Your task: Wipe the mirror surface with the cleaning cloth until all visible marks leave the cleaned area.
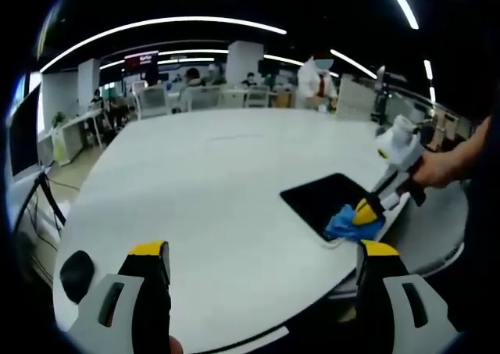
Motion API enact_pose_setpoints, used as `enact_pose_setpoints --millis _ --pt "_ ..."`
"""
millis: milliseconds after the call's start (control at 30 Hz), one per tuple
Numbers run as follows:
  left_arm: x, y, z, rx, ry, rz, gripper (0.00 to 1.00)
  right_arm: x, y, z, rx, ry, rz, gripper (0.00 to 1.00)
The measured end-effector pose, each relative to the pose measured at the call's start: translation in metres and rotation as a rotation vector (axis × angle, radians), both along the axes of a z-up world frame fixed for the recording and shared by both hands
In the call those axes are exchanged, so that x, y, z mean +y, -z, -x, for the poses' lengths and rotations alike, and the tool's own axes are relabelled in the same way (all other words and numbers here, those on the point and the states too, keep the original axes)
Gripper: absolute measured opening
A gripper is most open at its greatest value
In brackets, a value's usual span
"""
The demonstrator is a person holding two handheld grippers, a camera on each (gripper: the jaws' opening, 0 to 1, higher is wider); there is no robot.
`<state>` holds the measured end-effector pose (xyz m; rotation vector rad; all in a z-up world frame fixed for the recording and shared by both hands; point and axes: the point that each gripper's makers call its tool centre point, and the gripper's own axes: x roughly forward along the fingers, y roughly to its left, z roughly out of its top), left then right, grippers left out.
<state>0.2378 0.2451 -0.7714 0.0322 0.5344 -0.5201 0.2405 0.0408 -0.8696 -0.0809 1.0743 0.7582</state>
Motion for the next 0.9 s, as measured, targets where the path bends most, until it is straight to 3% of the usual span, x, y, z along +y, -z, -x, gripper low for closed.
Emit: enact_pose_setpoints --millis 467,900 --pt "-0.006 0.000 0.004 0.004 0.006 -0.001 1.00 -0.001 -0.001 -0.001 0.002 -0.020 -0.010 0.00" --pt "-0.012 -0.003 -0.001 -0.006 -0.010 0.008 1.00 -0.041 0.000 -0.004 0.015 0.029 -0.003 0.00"
